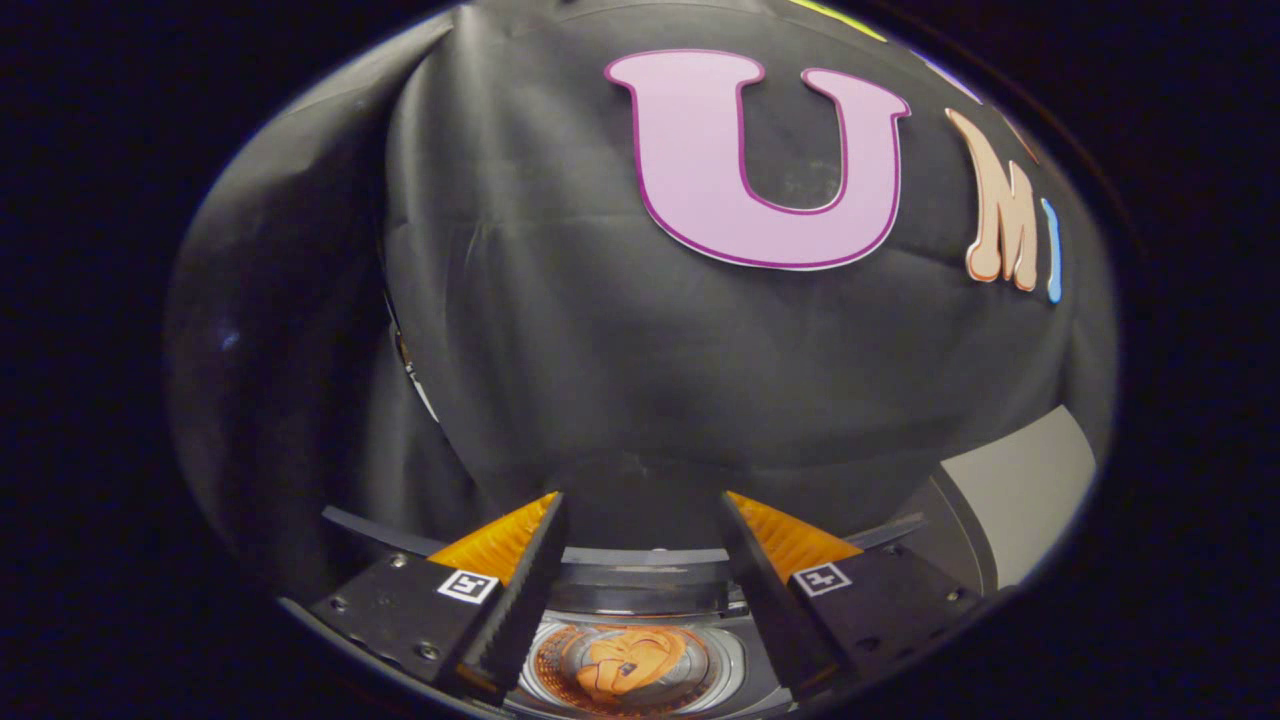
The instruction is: Put the clothes into the washing machine and then close the washing machine lid.
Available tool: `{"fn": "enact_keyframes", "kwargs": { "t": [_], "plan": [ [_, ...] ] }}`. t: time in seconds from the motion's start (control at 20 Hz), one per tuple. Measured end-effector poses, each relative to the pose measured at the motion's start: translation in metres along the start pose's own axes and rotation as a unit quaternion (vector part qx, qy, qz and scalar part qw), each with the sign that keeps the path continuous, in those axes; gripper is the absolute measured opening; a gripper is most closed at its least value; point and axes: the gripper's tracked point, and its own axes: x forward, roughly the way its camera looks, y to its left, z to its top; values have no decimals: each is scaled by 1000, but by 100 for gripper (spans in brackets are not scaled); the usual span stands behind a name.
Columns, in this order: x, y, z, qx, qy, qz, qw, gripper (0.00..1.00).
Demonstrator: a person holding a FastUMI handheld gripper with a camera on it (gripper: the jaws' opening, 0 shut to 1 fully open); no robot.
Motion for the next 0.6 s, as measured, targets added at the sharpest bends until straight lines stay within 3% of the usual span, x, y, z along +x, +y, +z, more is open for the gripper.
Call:
{"fn": "enact_keyframes", "kwargs": {
  "t": [0.6],
  "plan": [
    [1, -1, 0, 0, 24, 2, 1000, 90]
  ]
}}
